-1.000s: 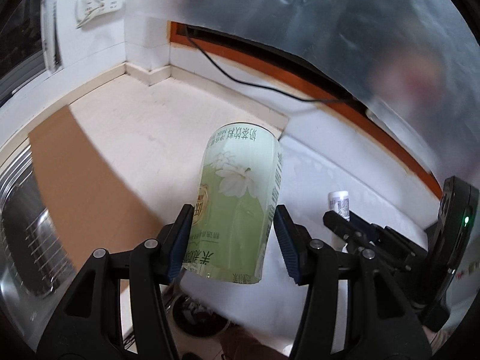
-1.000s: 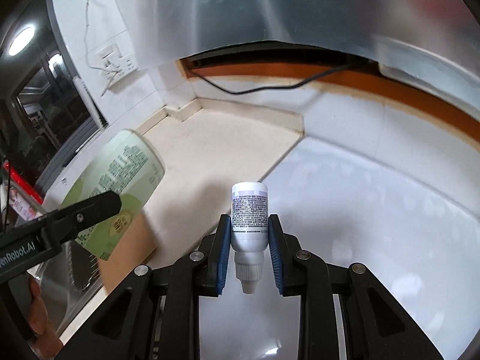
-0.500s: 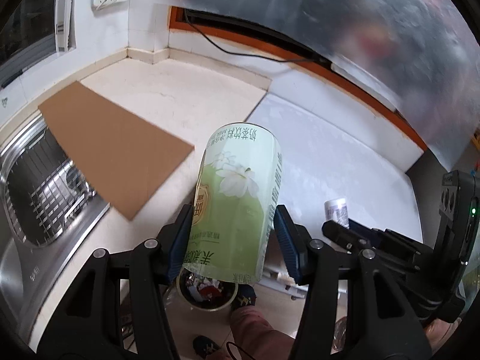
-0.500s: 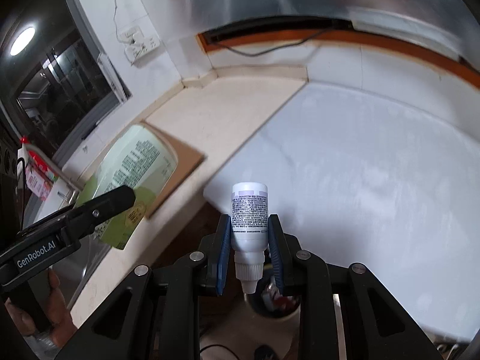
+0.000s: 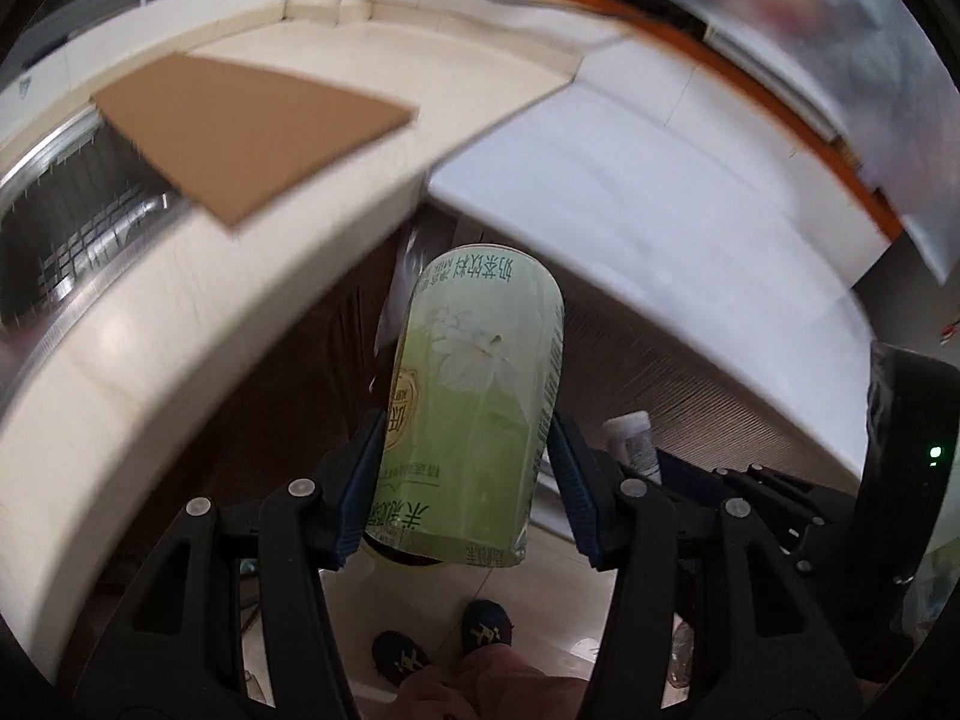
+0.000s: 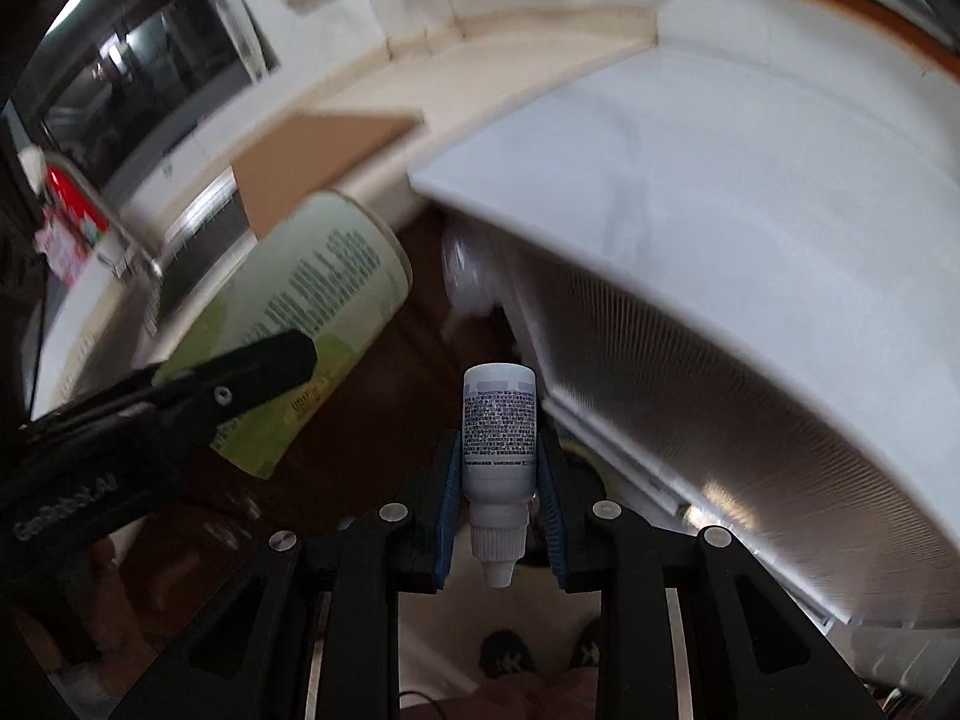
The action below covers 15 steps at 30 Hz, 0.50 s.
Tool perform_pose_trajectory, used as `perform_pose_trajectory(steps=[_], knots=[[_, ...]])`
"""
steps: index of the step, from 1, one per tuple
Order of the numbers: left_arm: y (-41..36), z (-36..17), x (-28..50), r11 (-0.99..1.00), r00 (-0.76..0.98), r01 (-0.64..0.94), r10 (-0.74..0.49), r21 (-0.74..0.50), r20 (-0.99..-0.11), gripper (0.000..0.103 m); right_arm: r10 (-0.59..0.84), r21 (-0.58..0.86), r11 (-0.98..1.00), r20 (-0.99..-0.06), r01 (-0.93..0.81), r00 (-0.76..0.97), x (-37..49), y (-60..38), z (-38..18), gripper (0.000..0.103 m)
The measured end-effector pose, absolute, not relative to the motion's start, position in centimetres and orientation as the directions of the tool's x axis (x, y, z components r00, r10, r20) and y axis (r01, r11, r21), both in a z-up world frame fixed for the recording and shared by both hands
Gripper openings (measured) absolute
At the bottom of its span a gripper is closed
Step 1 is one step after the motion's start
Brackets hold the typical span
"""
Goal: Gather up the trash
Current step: 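Carry the green cup and white bottle down over the trash bin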
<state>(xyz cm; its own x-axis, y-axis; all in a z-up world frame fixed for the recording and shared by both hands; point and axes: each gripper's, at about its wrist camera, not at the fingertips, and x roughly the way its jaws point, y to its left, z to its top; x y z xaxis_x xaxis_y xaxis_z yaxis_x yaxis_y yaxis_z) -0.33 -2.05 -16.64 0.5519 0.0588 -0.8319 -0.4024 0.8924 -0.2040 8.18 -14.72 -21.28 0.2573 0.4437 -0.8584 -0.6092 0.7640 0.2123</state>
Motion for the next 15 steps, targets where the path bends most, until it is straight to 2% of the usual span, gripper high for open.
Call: perform_pose_trajectory(steps=[8, 15], knots=[[-3.2, -29.8, 0.3, 0.856, 0.435, -0.488, 0.071, -0.169, -0.898, 0.051, 0.348, 0.186, 0.765, -0.925, -0.617, 0.152, 7.6, -16.1, -34.8, 0.024], [-2.3, -40.3, 2.0, 0.850, 0.361, -0.507, 0.058, -0.144, -0.931, 0.052, 0.314, 0.204, 0.780, -0.945, -0.591, 0.088, 9.9, -15.1, -45.7, 0.024]])
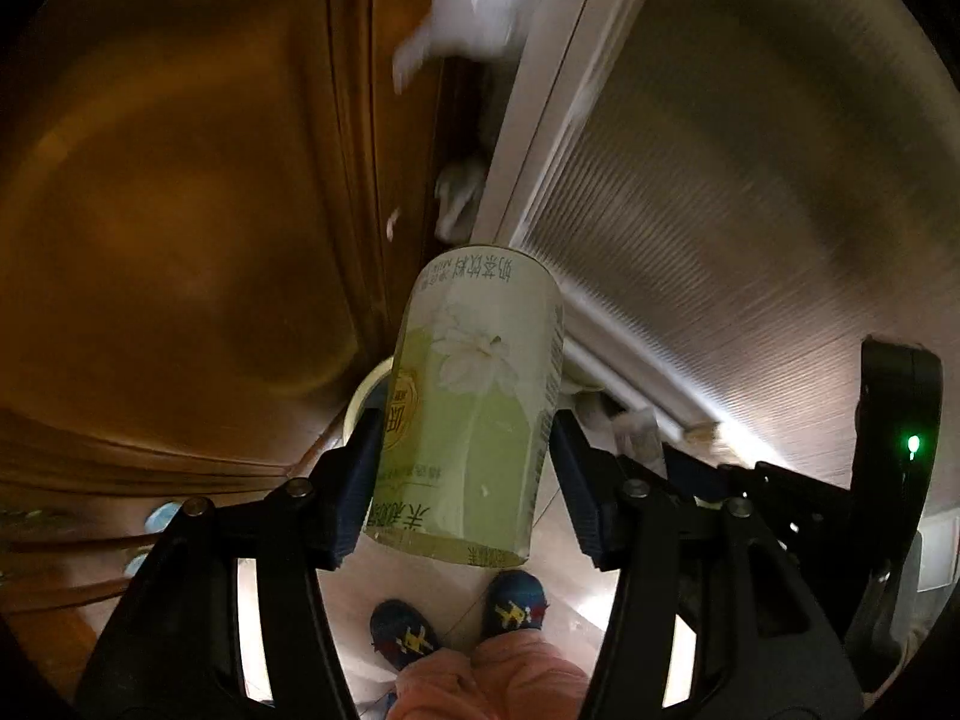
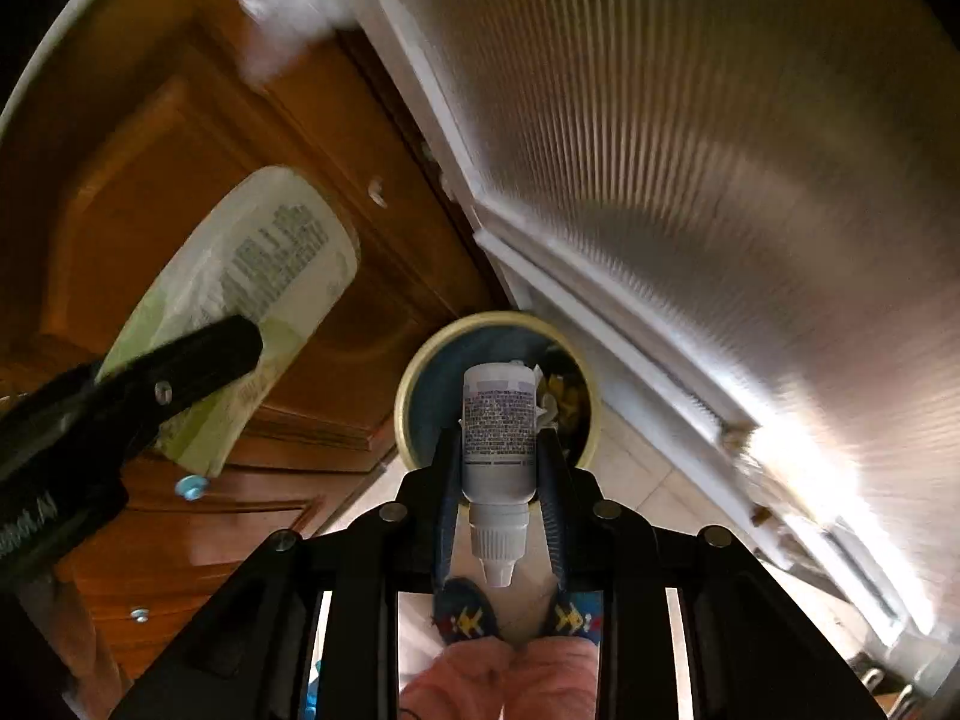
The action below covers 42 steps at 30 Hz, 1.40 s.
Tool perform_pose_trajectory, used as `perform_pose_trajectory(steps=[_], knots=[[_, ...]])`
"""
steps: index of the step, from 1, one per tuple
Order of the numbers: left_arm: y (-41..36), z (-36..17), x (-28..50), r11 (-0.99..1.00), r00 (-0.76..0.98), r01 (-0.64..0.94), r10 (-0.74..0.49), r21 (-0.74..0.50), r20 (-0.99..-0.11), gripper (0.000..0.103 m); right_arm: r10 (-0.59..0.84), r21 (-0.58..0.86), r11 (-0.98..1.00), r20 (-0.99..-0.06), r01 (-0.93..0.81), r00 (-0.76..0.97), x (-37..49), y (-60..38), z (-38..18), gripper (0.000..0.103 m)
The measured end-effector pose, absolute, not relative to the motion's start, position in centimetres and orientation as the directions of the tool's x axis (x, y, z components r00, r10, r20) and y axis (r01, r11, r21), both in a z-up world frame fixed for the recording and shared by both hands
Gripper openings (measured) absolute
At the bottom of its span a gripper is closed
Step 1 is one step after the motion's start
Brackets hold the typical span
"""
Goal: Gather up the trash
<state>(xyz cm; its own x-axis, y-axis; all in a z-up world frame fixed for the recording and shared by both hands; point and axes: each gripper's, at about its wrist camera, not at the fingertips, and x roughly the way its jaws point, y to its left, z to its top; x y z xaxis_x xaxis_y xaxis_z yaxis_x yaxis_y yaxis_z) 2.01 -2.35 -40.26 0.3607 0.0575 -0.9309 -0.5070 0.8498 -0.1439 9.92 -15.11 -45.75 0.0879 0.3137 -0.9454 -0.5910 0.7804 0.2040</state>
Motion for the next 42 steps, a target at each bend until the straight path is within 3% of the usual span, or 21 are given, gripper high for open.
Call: perform_pose_trajectory(steps=[7, 12, 14, 15, 21, 36, 42], knots=[[-1.9, -46.9, 3.0, 0.868, 0.343, -0.480, 0.055, -0.125, -0.938, 0.056, 0.340, 0.240, 0.763, -0.939, -0.600, 0.057, 12.2, -13.2, -53.5, 0.024], [-0.8, -49.9, 3.8, 0.875, 0.316, -0.469, 0.043, -0.117, -0.948, 0.060, 0.375, 0.262, 0.745, -0.925, -0.613, 0.061, 12.7, -12.5, -56.8, 0.038], [-0.4, -50.5, 4.2, 0.882, 0.301, -0.461, 0.051, -0.099, -0.952, 0.082, 0.370, 0.257, 0.746, -0.927, -0.614, 0.062, 12.7, -12.7, -57.8, 0.040], [-0.3, -50.8, 4.3, 0.886, 0.296, -0.455, 0.055, -0.090, -0.954, 0.086, 0.368, 0.256, 0.749, -0.928, -0.611, 0.062, 12.7, -12.8, -58.1, 0.043], [-0.4, -52.0, 4.4, 0.900, 0.278, -0.429, 0.052, -0.076, -0.959, 0.087, 0.346, 0.237, 0.756, -0.936, -0.610, 0.065, 11.5, -12.7, -59.2, 0.053], [-0.5, -47.6, 4.2, 0.899, 0.274, -0.427, 0.022, -0.101, -0.962, 0.087, 0.297, 0.187, 0.812, -0.948, -0.553, 0.116, 11.7, -14.0, -54.1, 0.053], [-1.3, -42.0, 3.5, 0.896, 0.292, -0.427, 0.007, -0.124, -0.956, 0.087, 0.288, 0.175, 0.831, -0.947, -0.528, 0.141, 10.9, -14.9, -49.2, 0.053]])
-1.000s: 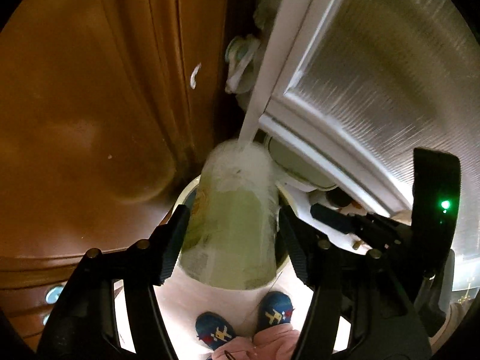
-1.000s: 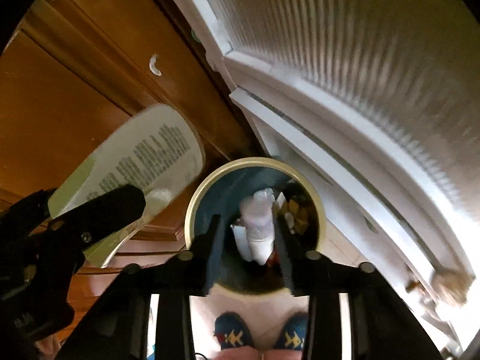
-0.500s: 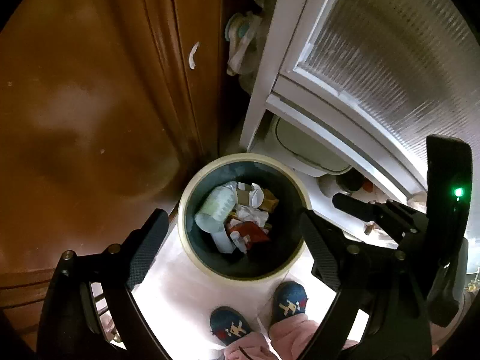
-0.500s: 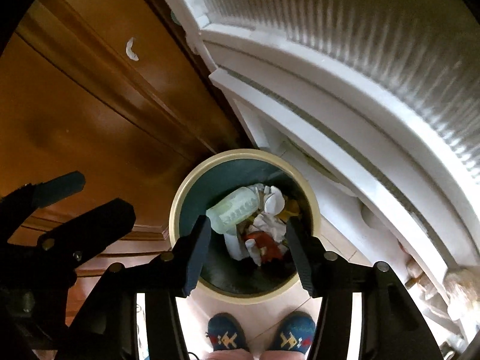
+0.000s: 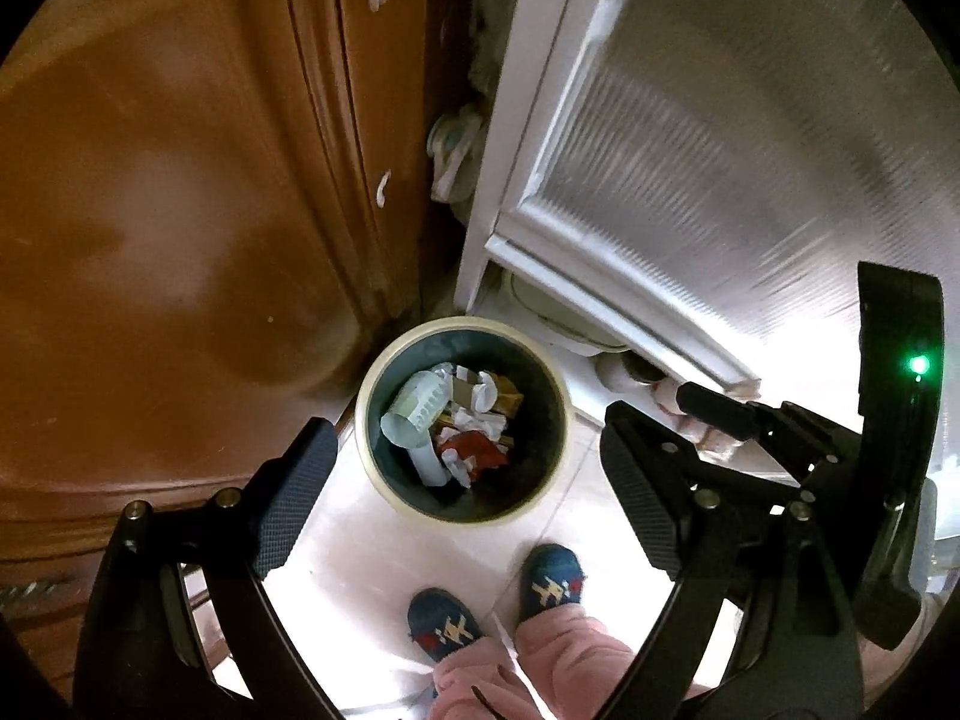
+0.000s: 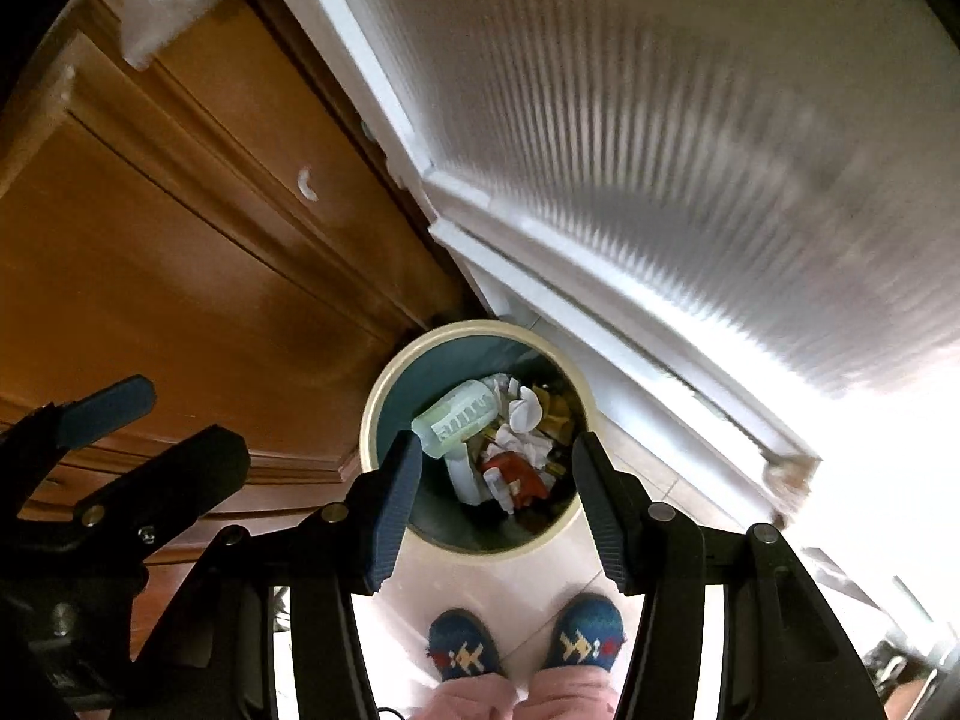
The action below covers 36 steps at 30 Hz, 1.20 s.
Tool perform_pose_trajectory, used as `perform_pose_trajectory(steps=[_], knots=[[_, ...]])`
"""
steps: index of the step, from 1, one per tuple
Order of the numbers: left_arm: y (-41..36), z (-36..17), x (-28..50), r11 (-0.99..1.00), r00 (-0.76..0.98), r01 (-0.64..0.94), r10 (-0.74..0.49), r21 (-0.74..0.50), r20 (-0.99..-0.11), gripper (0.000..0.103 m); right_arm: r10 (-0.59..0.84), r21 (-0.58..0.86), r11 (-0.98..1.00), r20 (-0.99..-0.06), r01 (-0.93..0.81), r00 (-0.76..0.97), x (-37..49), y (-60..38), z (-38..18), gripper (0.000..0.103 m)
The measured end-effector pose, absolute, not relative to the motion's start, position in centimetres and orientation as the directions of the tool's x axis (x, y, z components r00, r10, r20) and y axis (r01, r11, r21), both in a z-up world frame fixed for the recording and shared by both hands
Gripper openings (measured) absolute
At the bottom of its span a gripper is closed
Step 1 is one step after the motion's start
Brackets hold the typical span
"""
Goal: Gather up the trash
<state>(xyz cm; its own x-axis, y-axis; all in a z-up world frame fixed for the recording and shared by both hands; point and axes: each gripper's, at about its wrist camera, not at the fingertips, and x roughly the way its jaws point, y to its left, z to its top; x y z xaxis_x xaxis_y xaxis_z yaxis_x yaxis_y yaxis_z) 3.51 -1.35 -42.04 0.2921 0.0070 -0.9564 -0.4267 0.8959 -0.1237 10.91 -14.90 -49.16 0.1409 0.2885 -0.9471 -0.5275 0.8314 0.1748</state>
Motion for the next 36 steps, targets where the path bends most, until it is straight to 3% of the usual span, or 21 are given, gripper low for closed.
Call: perform_pose_trajectory(steps=[16, 22, 36], knots=[[-3.8, -20.2, 1.3, 0.905, 0.426, -0.399, 0.039, -0.149, -0.904, 0.087, 0.352, 0.208, 0.819, -0.918, -0.535, 0.182, 7.3, -18.7, -27.4, 0.053], [-4.9, -12.5, 0.8, 0.921, 0.472, -0.377, 0.099, -0.099, -0.876, 0.087, 0.413, 0.218, 0.802, -0.875, -0.556, 0.252, 6.4, -19.9, -17.8, 0.053], [-7.6, 2.0, -0.7, 0.917, 0.573, -0.398, 0.253, 0.005, -0.779, 0.087, 0.505, 0.214, 0.787, -0.763, -0.579, 0.404, 4.0, -21.7, -1.0, 0.053]])
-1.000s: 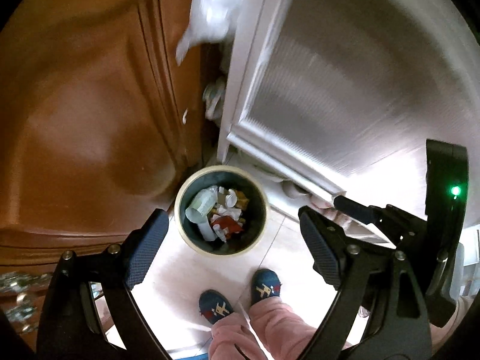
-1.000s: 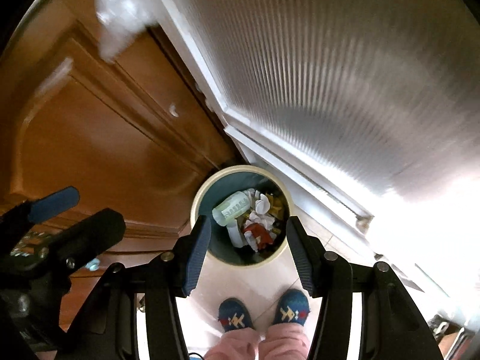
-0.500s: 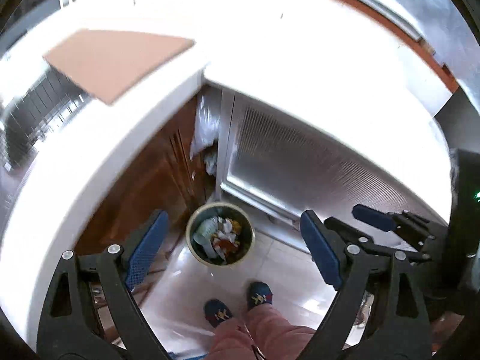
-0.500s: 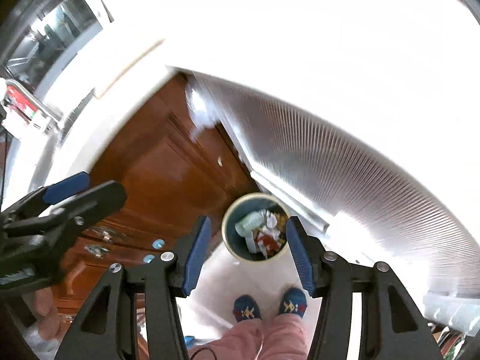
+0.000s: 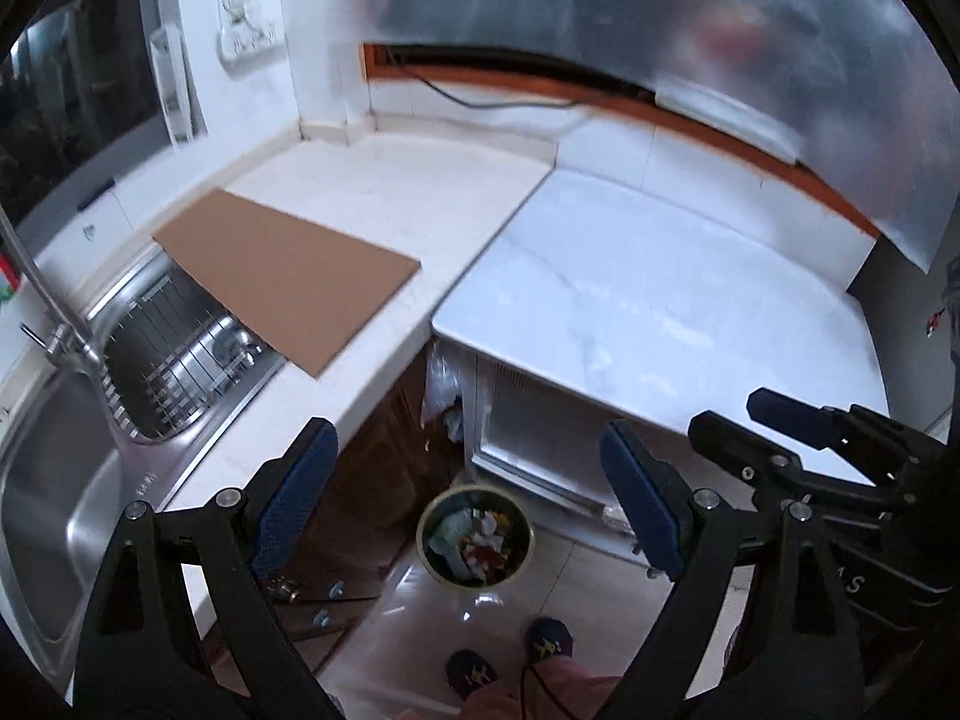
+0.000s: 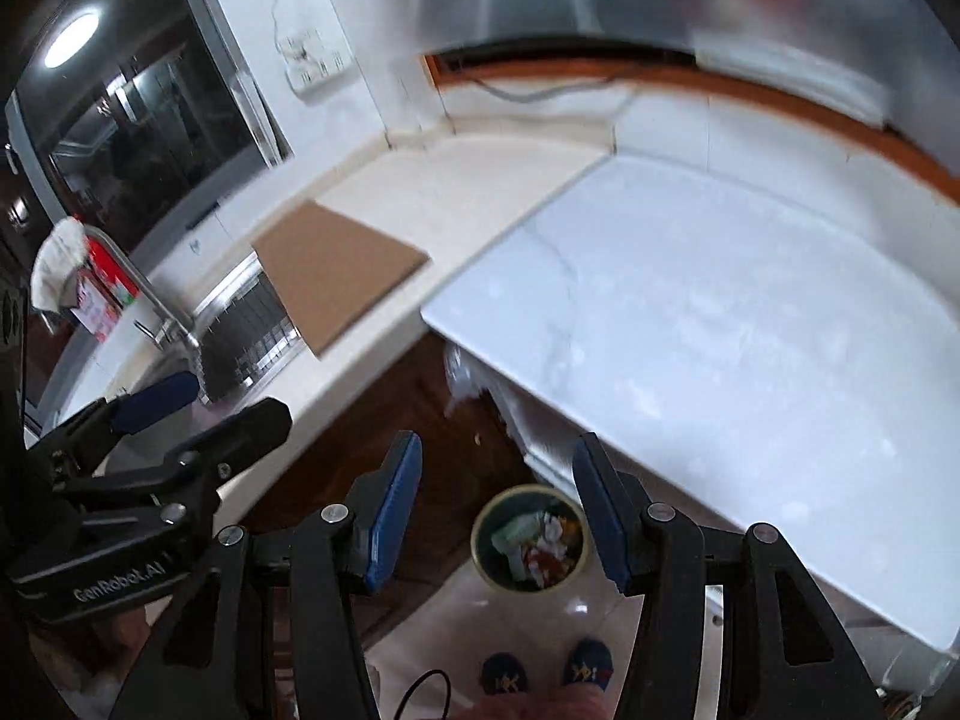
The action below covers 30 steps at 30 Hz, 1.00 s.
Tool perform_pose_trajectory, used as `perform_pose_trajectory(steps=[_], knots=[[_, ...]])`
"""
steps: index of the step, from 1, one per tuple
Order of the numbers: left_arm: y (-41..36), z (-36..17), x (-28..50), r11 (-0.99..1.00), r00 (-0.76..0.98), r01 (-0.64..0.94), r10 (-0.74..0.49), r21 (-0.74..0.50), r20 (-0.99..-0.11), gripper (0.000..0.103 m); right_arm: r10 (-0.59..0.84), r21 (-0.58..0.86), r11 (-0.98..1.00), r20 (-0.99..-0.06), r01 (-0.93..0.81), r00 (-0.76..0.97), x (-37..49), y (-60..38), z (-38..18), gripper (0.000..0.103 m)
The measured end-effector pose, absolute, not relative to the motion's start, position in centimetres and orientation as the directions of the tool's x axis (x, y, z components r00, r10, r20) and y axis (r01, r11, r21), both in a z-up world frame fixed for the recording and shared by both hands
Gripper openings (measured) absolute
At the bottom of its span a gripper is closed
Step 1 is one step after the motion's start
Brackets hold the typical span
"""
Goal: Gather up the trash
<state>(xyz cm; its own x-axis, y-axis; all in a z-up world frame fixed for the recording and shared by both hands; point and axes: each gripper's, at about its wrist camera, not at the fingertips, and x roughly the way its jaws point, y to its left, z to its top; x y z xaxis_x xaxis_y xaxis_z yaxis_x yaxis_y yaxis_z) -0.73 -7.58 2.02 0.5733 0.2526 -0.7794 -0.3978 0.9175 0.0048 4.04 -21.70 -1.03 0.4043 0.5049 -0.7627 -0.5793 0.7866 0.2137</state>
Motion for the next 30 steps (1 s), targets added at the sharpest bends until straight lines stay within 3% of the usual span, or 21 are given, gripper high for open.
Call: perform_pose_trajectory(steps=[13, 30], knots=[[-8.6, 6.9, -1.2, 0.904, 0.614, -0.427, 0.295, 0.006, -0.732, 0.087, 0.527, 0.182, 0.794, -0.680, -0.579, 0.509, 1.9, -24.2, 9.1, 0.054], [-8.0, 7.4, -1.0, 0.896, 0.621, -0.444, 0.329, 0.026, -0.711, 0.086, 0.545, 0.193, 0.794, -0.647, -0.577, 0.533, 2.6, -23.4, 8.4, 0.054]])
